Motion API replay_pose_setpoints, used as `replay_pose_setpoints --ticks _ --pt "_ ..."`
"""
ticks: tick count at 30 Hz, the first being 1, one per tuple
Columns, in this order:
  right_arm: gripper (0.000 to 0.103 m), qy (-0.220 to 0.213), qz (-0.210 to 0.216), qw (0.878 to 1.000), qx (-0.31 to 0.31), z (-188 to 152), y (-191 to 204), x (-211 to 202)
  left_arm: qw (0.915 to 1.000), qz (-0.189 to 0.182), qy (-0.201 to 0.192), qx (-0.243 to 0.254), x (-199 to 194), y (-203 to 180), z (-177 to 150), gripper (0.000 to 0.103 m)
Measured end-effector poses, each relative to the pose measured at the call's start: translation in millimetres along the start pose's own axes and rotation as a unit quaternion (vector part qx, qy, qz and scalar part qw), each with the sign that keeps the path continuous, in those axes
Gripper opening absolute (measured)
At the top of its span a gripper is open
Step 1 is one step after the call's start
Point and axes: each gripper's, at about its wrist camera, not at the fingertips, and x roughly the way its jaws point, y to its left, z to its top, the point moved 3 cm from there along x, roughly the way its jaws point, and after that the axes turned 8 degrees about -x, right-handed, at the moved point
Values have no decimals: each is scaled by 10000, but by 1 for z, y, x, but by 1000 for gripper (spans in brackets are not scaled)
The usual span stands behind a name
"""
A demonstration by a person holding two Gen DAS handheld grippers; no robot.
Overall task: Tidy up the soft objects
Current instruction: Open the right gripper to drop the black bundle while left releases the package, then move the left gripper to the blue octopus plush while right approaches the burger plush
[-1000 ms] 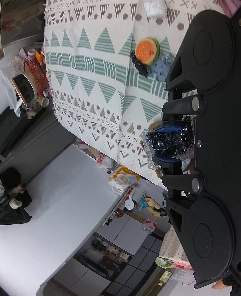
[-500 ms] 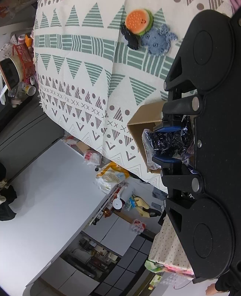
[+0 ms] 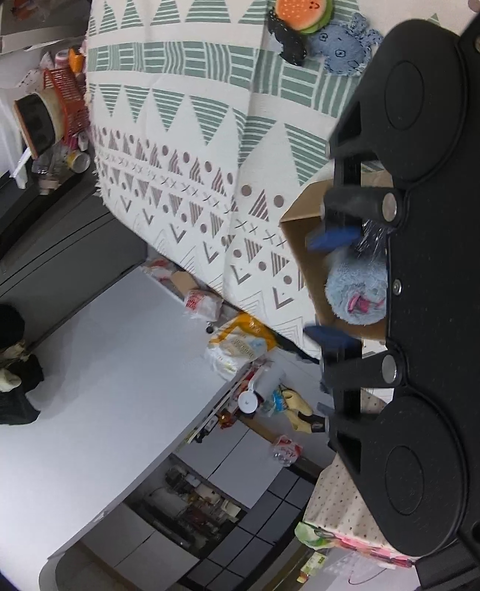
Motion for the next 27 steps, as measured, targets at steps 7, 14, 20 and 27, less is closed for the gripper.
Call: replay_pose_setpoints --ticks 7,14,20,27 --pt "76 27 -120 9997 -218 1 -8 -25 9990 -22 -213 383 -5 -17 -9 89" --pt "81 53 -249 9994 -242 0 -33 -56 9988 -207 -73 439 -9 -27 -17 91" --pt "82 6 -408 9990 -170 2 -58 -83 9977 -264 -66 616 -16 -39 -24 91" --pt "90 -149 -546 9983 -139 6 -84 -116 9951 -256 -46 956 -20 -56 -37 91"
